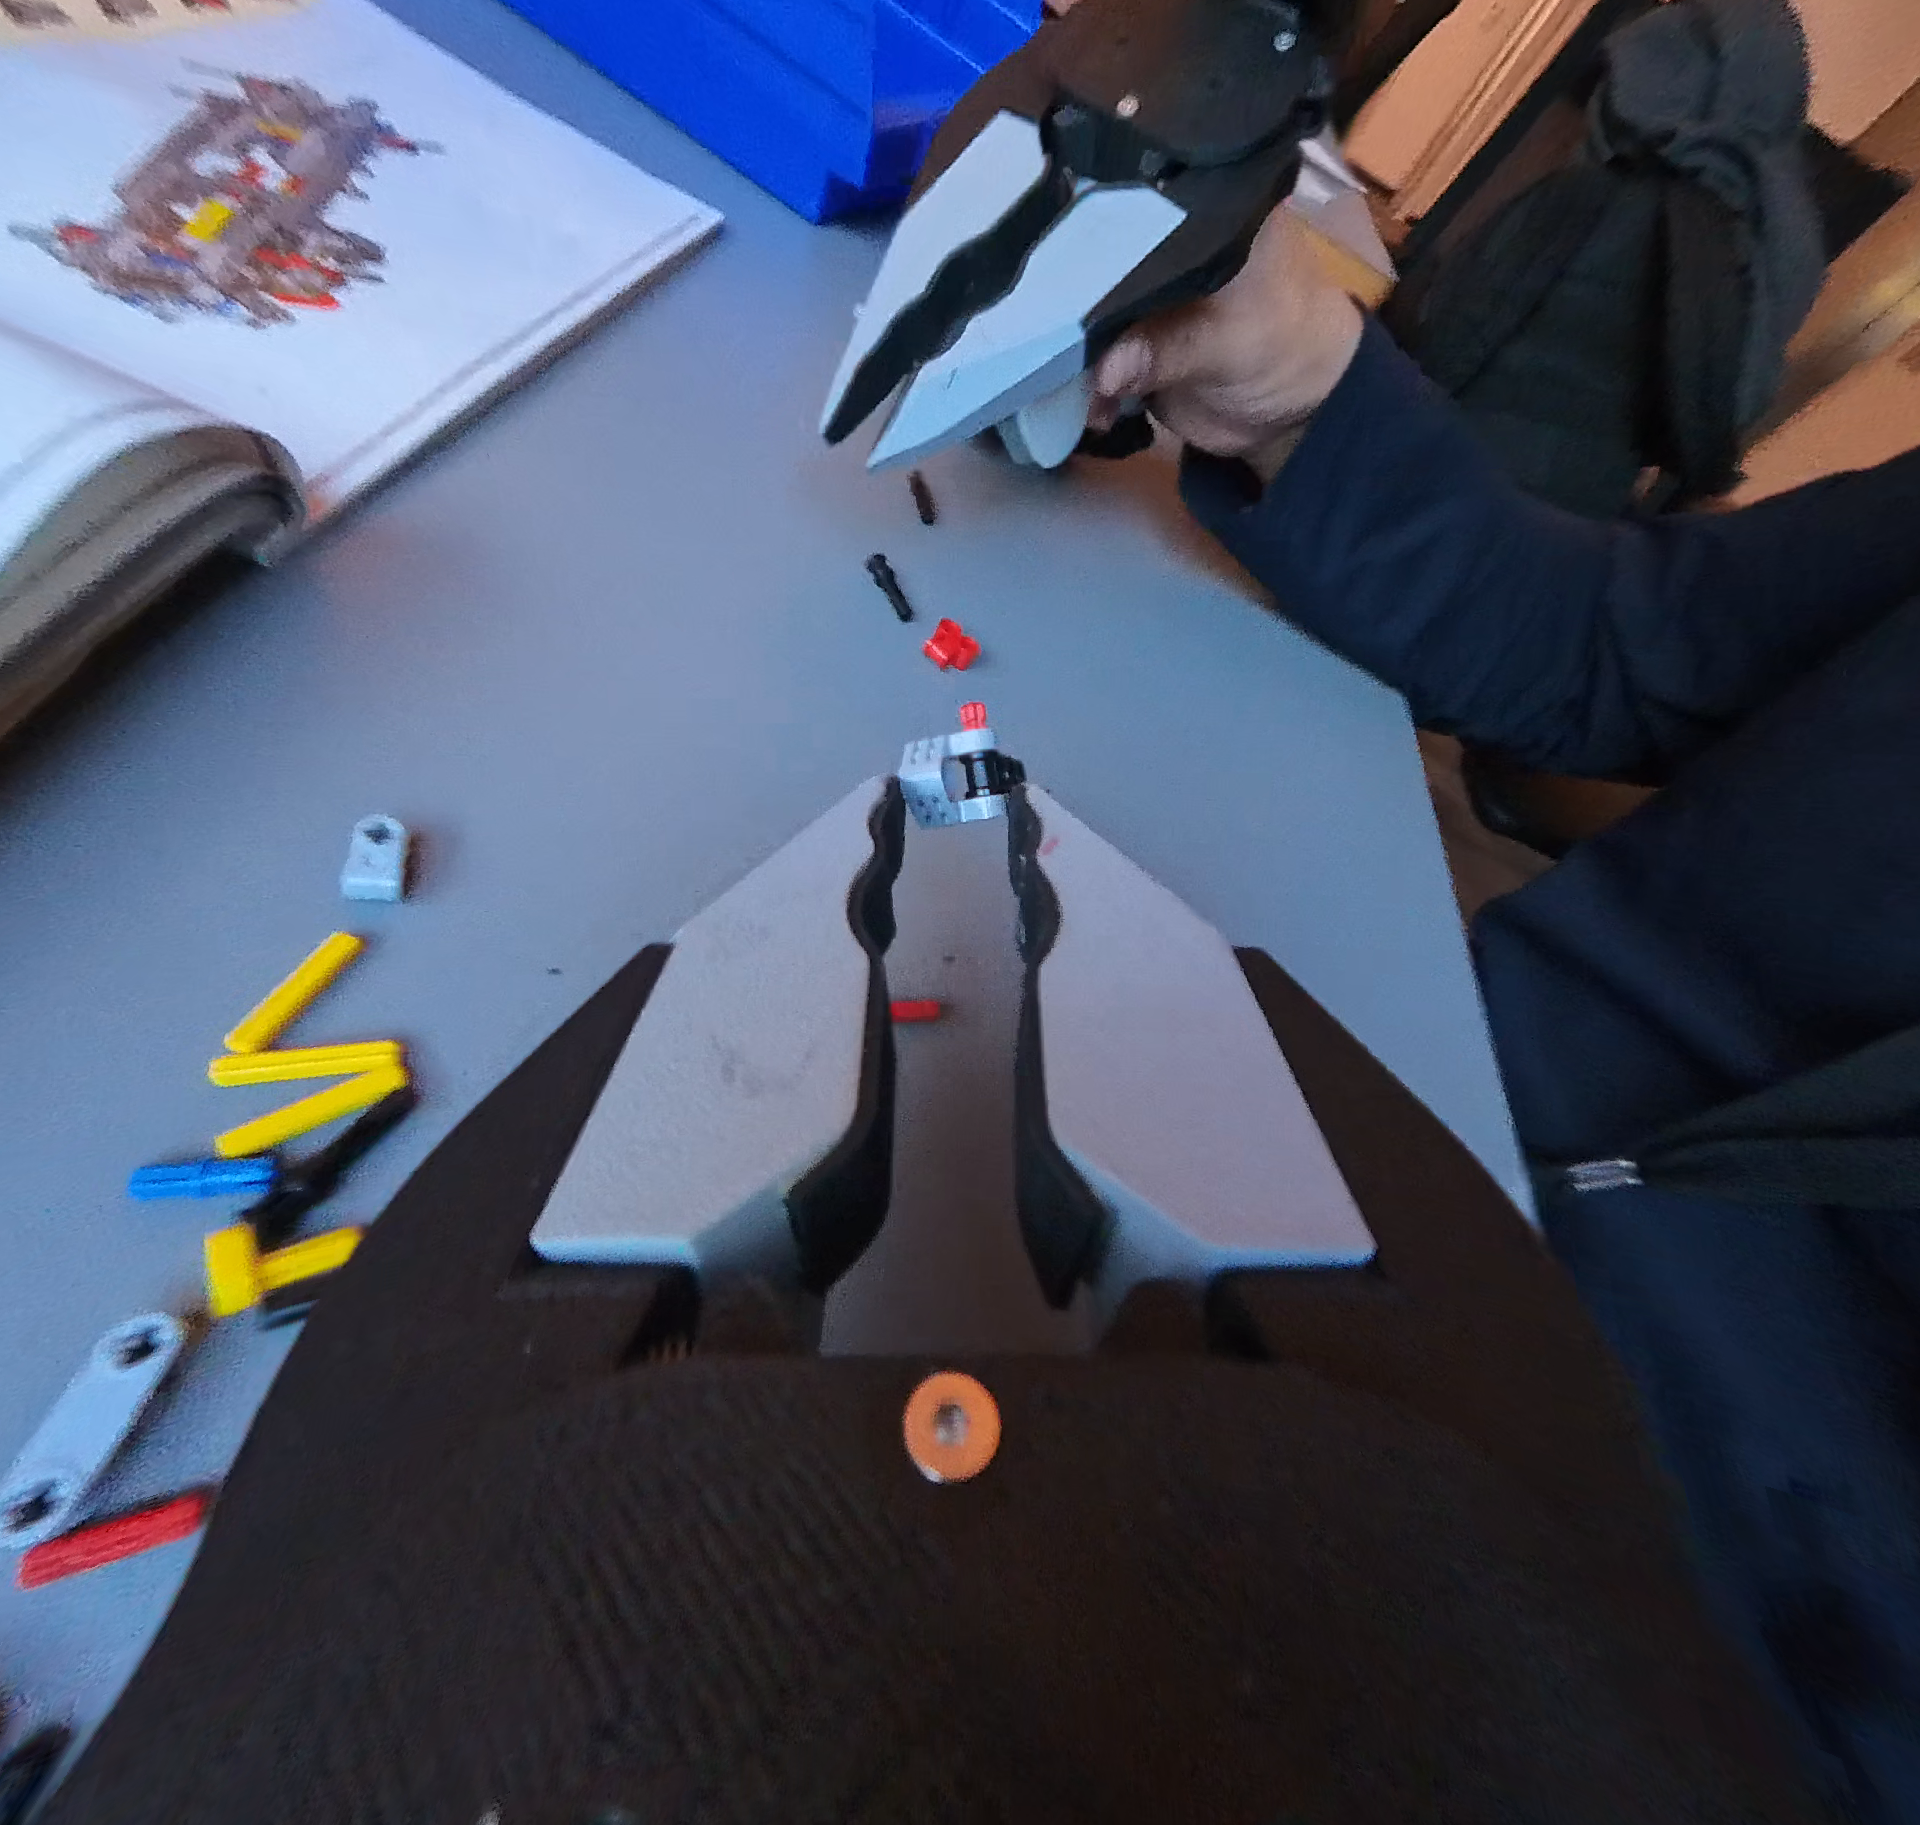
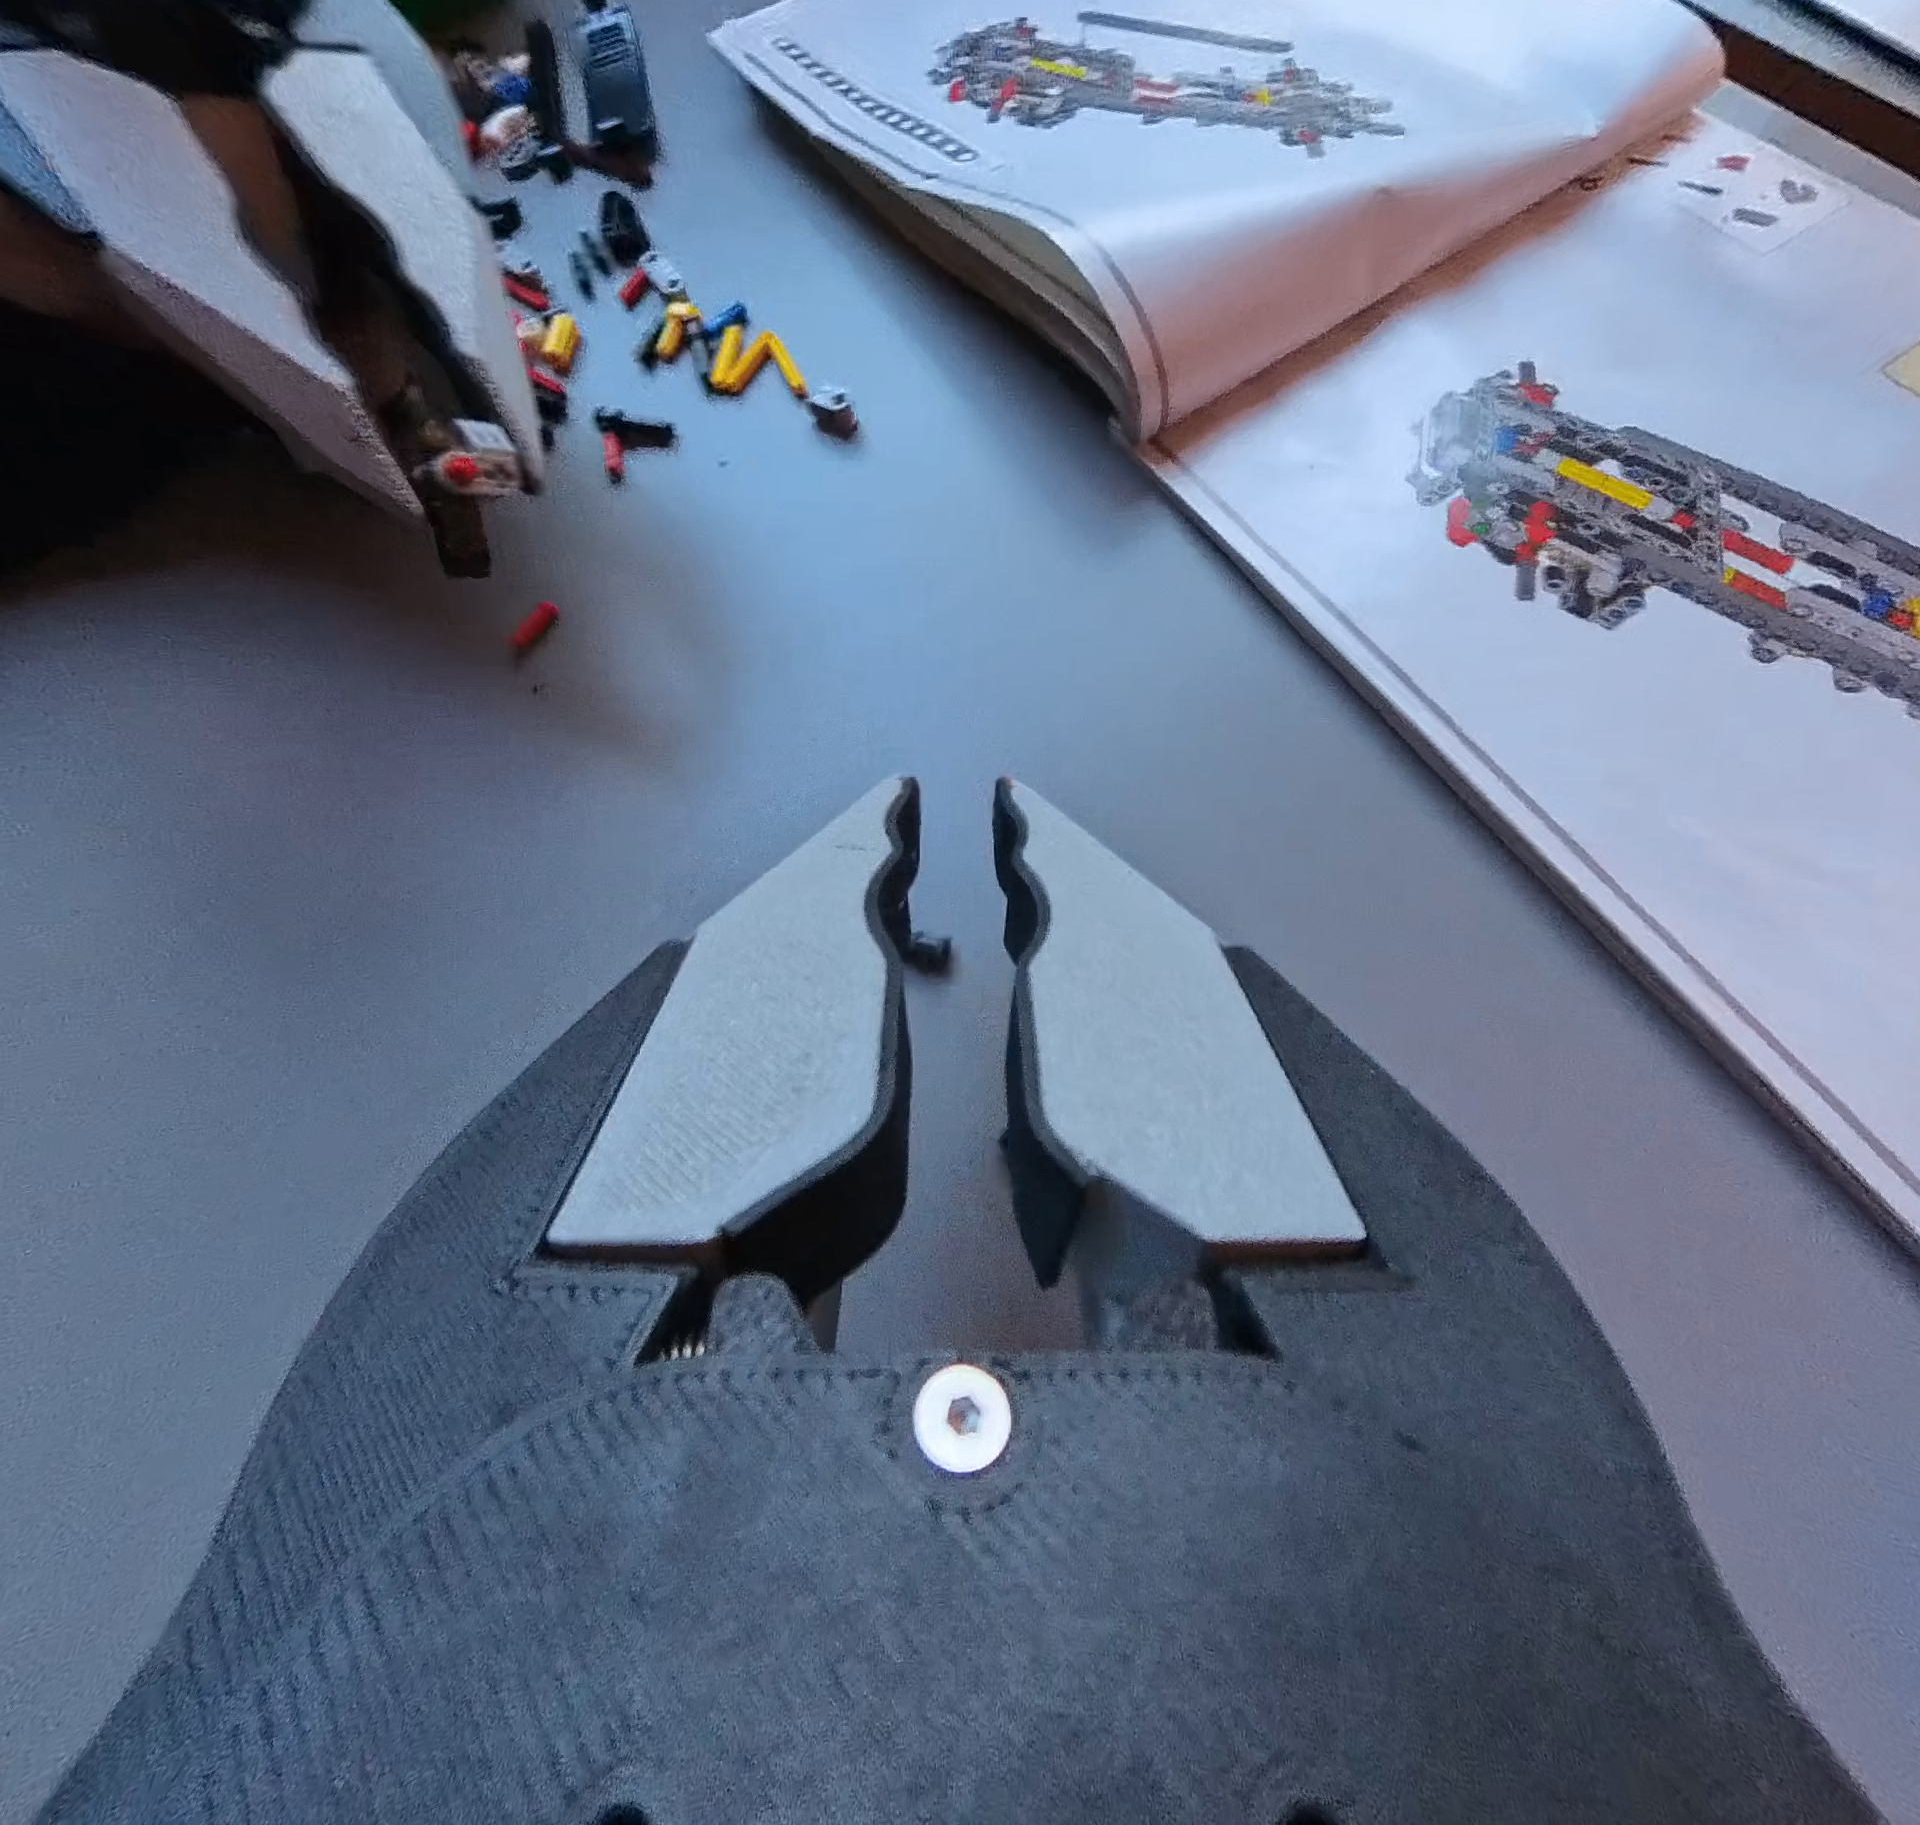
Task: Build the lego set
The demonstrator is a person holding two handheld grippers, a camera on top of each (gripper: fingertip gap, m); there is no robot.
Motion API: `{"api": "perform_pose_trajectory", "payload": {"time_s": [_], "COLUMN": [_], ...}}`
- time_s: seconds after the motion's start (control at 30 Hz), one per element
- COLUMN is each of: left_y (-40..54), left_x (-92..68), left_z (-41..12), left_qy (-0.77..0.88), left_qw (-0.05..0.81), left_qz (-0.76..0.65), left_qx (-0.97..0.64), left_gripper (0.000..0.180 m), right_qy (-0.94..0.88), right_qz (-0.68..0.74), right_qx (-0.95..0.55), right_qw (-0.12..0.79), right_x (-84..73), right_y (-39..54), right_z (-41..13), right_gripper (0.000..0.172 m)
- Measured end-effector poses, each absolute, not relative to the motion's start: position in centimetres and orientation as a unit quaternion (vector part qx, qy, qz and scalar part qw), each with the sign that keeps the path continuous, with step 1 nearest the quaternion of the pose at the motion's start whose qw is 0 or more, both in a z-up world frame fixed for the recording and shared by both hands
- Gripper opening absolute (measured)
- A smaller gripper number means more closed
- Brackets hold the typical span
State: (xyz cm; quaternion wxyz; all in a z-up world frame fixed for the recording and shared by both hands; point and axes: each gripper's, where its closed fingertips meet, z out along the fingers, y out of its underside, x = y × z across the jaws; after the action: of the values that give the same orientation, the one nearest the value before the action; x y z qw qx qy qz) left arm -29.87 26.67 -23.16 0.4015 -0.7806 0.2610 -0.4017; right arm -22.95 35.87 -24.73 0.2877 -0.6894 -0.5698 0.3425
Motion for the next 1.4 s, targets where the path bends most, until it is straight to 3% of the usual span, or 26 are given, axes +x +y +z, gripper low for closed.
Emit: {"api": "perform_pose_trajectory", "payload": {"time_s": [0.1,0.23,0.53,0.73,1.03,1.13,1.2,1.4], "left_y": [25.7,24.7,24.3,23.6,23.3,23.2,23.2,23.6], "left_x": [-28.8,-27.7,-26.9,-26.2,-26.1,-26.1,-26.1,-26.4], "left_z": [-23.8,-24.2,-24.4,-24.2,-24.2,-24.1,-24.0,-24.3], "left_qy": [0.241,0.248,0.272,0.294,0.299,0.297,0.292,0.269], "left_qw": [0.339,0.299,0.300,0.293,0.289,0.284,0.281,0.275], "left_qz": [-0.460,-0.489,-0.471,-0.483,-0.489,-0.496,-0.504,-0.509], "left_qx": [-0.785,-0.782,-0.784,-0.771,-0.767,-0.765,-0.762,-0.770], "left_gripper": [0.017,0.018,0.018,0.017,0.018,0.018,0.018,0.018], "right_qy": [-0.616,-0.709,-0.743,-0.804,-0.840,-0.846,-0.846,-0.812], "right_qz": [0.324,0.190,0.127,0.066,0.071,0.082,0.095,0.214], "right_qx": [-0.667,-0.631,-0.615,-0.561,-0.518,-0.510,-0.507,-0.490], "right_qw": [0.264,0.250,0.233,0.187,0.143,0.131,0.134,0.235], "right_x": [-21.7,-19.1,-16.0,-15.1,-15.5,-15.4,-15.6,-19.9], "right_y": [34.1,34.6,36.9,37.1,37.3,36.8,36.2,30.9], "right_z": [-24.9,-27.0,-24.6,-26.9,-28.9,-29.1,-29.1,-26.1], "right_gripper": [0.012,0.012,0.010,0.011,0.015,0.000,0.000,0.000]}}
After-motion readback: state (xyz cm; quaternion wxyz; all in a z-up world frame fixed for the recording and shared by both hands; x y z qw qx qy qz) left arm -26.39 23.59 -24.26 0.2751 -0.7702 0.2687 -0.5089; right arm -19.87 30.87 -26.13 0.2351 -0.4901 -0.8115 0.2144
